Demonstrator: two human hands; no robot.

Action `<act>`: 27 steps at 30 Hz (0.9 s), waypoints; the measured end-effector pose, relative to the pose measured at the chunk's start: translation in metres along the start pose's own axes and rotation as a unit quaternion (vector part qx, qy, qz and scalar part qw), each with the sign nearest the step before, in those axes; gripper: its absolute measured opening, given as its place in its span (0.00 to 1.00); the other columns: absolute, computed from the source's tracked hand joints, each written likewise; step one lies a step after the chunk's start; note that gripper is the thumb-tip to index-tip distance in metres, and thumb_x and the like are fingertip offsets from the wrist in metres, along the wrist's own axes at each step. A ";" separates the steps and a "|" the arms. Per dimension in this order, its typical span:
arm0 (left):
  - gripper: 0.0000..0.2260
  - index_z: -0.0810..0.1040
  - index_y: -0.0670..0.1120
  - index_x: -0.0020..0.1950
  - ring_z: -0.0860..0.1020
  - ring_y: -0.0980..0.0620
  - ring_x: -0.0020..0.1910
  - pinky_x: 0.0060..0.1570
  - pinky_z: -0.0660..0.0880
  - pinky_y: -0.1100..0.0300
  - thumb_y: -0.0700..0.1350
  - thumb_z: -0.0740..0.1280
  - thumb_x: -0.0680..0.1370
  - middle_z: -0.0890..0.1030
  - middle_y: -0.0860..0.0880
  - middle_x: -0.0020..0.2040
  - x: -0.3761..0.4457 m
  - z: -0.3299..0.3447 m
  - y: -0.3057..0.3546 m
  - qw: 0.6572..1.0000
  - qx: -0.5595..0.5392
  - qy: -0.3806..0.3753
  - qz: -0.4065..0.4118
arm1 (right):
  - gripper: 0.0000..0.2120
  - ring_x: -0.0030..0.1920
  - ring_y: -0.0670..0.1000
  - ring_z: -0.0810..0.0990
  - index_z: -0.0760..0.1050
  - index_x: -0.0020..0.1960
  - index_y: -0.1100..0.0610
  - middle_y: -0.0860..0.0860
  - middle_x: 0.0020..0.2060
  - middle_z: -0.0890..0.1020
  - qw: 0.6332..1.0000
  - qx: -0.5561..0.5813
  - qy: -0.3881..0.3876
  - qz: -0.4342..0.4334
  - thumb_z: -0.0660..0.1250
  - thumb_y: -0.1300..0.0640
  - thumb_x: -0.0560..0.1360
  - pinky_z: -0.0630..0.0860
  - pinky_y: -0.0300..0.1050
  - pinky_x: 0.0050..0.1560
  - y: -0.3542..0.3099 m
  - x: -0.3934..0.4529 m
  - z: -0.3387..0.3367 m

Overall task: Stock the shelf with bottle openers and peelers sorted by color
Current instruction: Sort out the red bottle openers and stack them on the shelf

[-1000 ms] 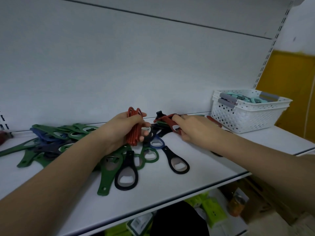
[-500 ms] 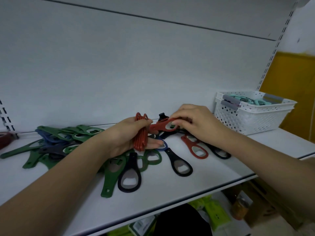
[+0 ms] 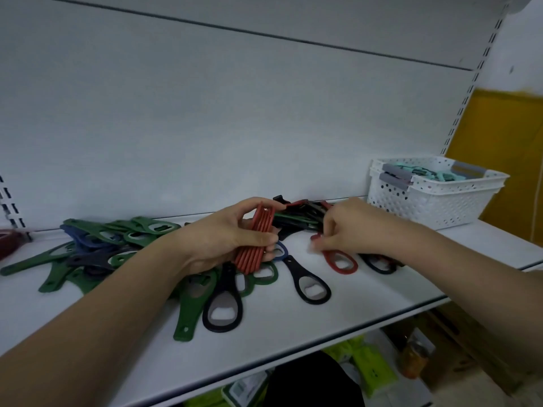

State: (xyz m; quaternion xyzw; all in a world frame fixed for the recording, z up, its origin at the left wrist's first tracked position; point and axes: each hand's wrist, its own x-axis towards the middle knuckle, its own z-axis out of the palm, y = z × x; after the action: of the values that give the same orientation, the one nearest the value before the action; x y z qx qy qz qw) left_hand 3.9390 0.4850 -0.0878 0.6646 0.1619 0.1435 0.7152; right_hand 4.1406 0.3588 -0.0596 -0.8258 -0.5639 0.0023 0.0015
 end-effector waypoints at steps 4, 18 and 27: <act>0.21 0.79 0.53 0.62 0.82 0.43 0.49 0.53 0.79 0.46 0.35 0.71 0.73 0.81 0.42 0.54 0.000 -0.002 -0.002 0.999 0.013 -0.030 0.003 | 0.21 0.44 0.52 0.83 0.83 0.47 0.61 0.53 0.41 0.85 0.998 -0.032 -0.046 0.017 0.73 0.41 0.72 0.79 0.47 0.48 -0.001 0.005 0.010; 0.18 0.72 0.34 0.63 0.78 0.34 0.62 0.56 0.77 0.41 0.47 0.62 0.80 0.78 0.31 0.61 0.010 -0.009 0.005 0.956 -0.286 0.064 -0.013 | 0.10 0.43 0.41 0.84 0.85 0.53 0.50 0.45 0.42 0.86 0.916 0.304 0.214 -0.148 0.67 0.49 0.79 0.80 0.45 0.51 -0.052 0.001 -0.007; 0.22 0.73 0.49 0.69 0.83 0.42 0.46 0.45 0.82 0.42 0.38 0.67 0.75 0.77 0.37 0.56 0.001 -0.033 0.012 0.957 -0.253 0.139 0.018 | 0.21 0.63 0.39 0.72 0.81 0.61 0.46 0.40 0.62 0.77 0.916 0.216 0.266 -0.209 0.60 0.37 0.77 0.70 0.38 0.63 -0.061 0.003 0.012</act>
State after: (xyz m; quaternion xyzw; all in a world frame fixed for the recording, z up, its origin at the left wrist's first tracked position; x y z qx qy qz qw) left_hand 3.9259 0.5166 -0.0783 0.4384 0.2057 0.2836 0.8277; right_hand 4.0851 0.3835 -0.0712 -0.6390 -0.6881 -0.0963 0.3301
